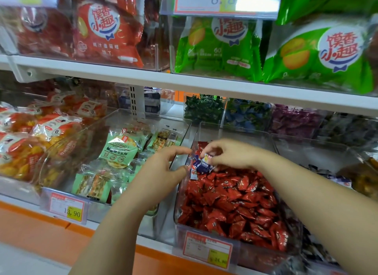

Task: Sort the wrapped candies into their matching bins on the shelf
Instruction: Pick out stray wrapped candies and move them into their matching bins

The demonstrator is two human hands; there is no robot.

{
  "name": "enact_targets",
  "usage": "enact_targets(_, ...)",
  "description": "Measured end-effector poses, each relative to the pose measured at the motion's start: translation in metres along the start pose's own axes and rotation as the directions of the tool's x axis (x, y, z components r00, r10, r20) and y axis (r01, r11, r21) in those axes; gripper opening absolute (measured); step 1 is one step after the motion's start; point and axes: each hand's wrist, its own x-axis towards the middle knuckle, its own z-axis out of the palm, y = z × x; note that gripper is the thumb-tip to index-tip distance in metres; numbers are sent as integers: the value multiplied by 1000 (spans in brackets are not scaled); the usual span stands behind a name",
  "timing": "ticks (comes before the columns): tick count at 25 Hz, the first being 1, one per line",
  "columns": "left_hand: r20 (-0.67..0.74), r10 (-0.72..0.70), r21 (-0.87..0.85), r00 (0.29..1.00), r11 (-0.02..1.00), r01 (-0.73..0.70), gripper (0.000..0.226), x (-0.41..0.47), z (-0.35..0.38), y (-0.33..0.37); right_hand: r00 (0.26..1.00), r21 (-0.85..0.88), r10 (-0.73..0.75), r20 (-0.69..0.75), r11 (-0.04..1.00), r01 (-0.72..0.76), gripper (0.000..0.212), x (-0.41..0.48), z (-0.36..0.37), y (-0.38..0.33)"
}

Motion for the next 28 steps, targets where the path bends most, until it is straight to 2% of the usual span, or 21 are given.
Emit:
enact_targets(3, -3, 2, 13, 1000, 1000, -2, 33, 0, 0, -1, 999, -259, 2, 49, 966, 10, 36, 0, 11, -6)
enact_targets(5, 1, 4, 8, 1000, 1000, -4, 33, 0, 0, -1, 999, -276, 3, 50, 961, 11, 51, -1, 15, -12)
enact_targets(7, 4, 8, 5, 1000, 1000, -8, 33, 0, 0, -2, 999, -257, -15, 36, 966, 24, 56, -3, 18, -17)
enact_targets(13, -3, -2, -12, 1000, 1000, 2, 34, 1, 0, -4, 1000, -94, -20, -24, 995, 18, 42, -5, 36, -21)
enact_targets(17, -1, 2, -8, 1000, 1000, -2, 34, 2, 0, -4, 999, -186, -31, 24, 982, 35, 34, -13, 34, -20)
enact_targets(20, -3, 4, -4, 1000, 1000, -4, 35, 1, 0, -2, 999, -170, -10, 30, 985, 15, 31, -15, 36, -21)
enact_targets(25, -5, 3, 2, 1000, 1000, -3, 36, 1, 0, -2, 993, -96, 60, -104, 993, -70, 30, -8, 50, -20)
enact_targets(28, -8, 4, 1, 1000, 1000, -4, 36, 1, 0, -3, 986, -98, 92, -136, 989, -106, 25, -6, 53, -21)
